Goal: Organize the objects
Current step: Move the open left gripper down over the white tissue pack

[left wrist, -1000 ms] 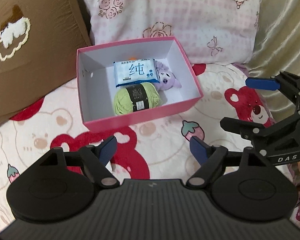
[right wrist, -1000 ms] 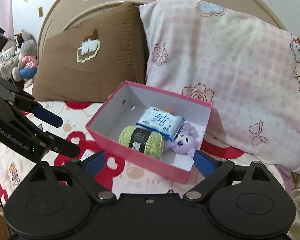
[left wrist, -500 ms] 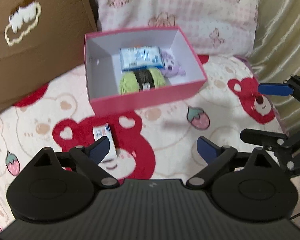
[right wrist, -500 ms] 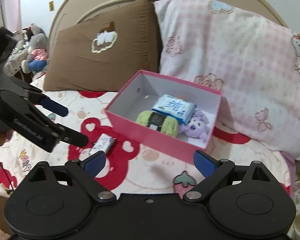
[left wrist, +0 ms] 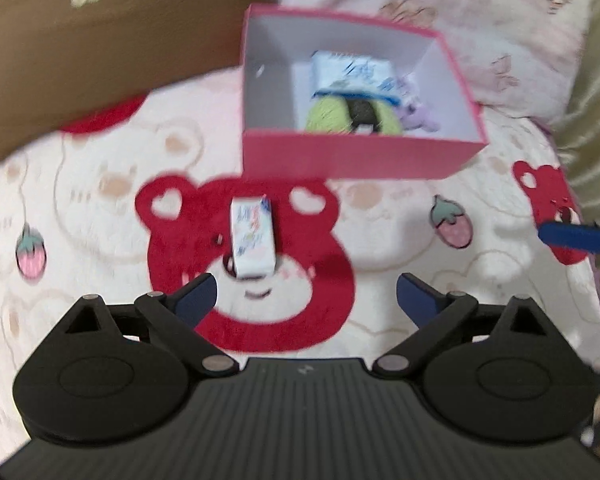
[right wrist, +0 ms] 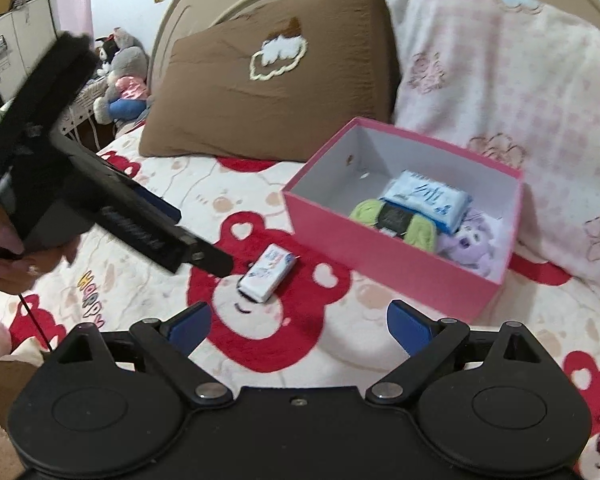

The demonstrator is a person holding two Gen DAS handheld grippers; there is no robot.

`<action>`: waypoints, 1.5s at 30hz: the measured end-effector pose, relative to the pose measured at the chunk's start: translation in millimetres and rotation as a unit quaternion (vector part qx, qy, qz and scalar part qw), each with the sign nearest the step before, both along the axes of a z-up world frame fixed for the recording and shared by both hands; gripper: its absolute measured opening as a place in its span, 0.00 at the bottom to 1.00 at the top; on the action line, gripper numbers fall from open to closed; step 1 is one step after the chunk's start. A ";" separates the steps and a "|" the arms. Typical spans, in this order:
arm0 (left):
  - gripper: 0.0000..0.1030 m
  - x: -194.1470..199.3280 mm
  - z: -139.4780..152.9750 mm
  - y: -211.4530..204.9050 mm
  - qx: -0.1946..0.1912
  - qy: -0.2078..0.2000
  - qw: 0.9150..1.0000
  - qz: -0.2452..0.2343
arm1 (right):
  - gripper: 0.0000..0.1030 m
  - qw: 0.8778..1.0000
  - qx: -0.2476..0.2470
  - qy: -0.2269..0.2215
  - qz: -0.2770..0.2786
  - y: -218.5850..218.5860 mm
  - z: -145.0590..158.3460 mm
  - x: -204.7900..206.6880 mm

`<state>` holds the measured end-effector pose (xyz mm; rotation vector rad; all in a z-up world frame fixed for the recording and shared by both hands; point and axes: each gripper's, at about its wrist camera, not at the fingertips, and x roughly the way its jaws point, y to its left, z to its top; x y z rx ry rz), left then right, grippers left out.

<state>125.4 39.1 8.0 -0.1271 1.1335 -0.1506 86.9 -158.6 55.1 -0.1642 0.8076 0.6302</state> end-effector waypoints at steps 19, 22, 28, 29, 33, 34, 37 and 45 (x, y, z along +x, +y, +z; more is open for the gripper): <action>0.92 10.5 -70.2 32.1 -0.059 -0.063 0.996 0.029 | 0.93 0.996 0.033 0.010 0.088 79.4 -68.7 34.2; 0.91 18.1 -81.3 39.1 -0.092 -0.050 0.994 0.030 | 0.93 0.996 0.026 0.003 0.087 89.5 -84.4 40.9; 0.91 28.5 -100.9 35.6 -0.068 -0.064 0.995 0.022 | 0.93 0.997 0.025 -0.019 0.069 93.7 -117.2 50.8; 0.91 30.0 -103.0 36.6 -0.065 -0.065 0.995 0.027 | 0.92 0.997 0.030 -0.021 0.062 94.0 -122.9 52.8; 0.91 35.0 -112.0 44.3 -0.067 -0.065 0.994 0.054 | 0.91 0.998 0.037 -0.017 0.048 100.8 -139.3 60.3; 0.91 35.5 -115.0 45.5 -0.061 -0.064 0.995 0.055 | 0.91 0.998 0.040 -0.015 0.050 102.1 -144.0 61.7; 0.91 36.7 -123.0 47.3 -0.026 -0.049 0.997 0.058 | 0.91 0.998 0.047 -0.009 0.047 104.1 -158.4 67.6; 0.76 37.6 -132.0 53.0 -0.020 -0.053 0.997 0.049 | 0.90 0.997 0.065 0.004 0.048 96.1 -186.6 68.0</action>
